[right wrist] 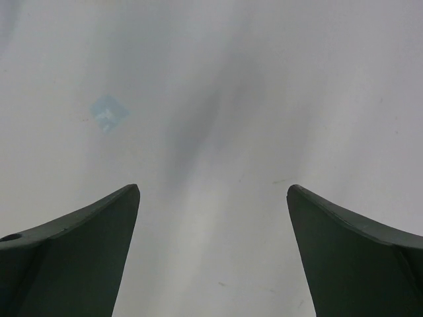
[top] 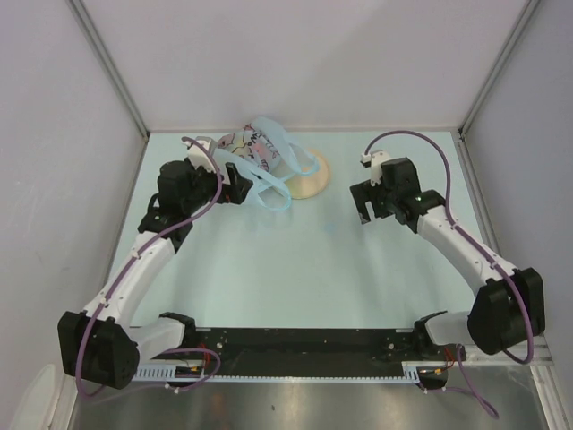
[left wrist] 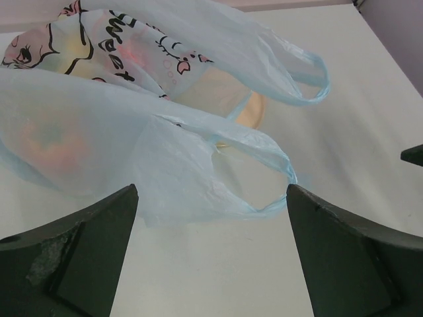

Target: Take the fake fruits out of the plastic bag

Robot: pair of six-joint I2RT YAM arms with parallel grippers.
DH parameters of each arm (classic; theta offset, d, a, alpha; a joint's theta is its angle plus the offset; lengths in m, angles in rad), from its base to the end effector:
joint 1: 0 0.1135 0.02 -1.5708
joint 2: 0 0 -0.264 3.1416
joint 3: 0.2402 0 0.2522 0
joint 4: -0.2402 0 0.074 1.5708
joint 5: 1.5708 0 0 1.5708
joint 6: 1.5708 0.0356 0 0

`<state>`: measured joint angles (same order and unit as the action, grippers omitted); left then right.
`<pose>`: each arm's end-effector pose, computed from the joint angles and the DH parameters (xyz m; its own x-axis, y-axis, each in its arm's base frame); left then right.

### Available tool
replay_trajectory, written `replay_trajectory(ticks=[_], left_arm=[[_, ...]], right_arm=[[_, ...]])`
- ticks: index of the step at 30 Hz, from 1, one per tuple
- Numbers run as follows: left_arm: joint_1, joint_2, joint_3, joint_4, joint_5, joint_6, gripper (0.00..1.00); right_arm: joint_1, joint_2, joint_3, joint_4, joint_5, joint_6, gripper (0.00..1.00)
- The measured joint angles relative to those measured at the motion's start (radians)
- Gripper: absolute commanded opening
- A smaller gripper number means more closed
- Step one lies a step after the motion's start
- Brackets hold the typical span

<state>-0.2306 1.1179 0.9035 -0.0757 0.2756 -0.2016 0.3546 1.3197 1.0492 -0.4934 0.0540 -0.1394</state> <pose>0.2512 -0.0689 0.3264 -0.3677 -0.1116 -0.9232 0.4084 0.8725 -0.2681 0.2685 0.0974 0.2858 -0.5993 -0.3698 -0.7100 -0.3973 0.9074 -0.1373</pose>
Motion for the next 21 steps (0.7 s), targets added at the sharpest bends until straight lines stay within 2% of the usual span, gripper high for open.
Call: replay_trajectory(ticks=[5, 11, 17, 20, 21], left_arm=[[0.023, -0.023, -0.008, 0.008, 0.007, 0.010, 1.00], [0.048, -0.027, -0.008, 0.023, 0.008, 0.005, 0.99], [0.048, -0.026, -0.008, 0.028, 0.009, -0.023, 0.99], [0.048, -0.026, -0.008, 0.029, 0.014, -0.038, 0.98], [0.048, -0.026, -0.008, 0.029, 0.016, -0.043, 0.98]], right_arm=[[0.005, 0.149, 0.093, 0.039, -0.047, -0.026, 0.86], [-0.037, 0.380, 0.296, 0.111, -0.047, 0.034, 0.83], [-0.061, 0.604, 0.506, 0.166, -0.005, 0.069, 0.74], [-0.049, 0.696, 0.587, 0.186, 0.019, 0.060, 0.44], [-0.043, 0.730, 0.621, 0.189, 0.021, 0.055, 0.26]])
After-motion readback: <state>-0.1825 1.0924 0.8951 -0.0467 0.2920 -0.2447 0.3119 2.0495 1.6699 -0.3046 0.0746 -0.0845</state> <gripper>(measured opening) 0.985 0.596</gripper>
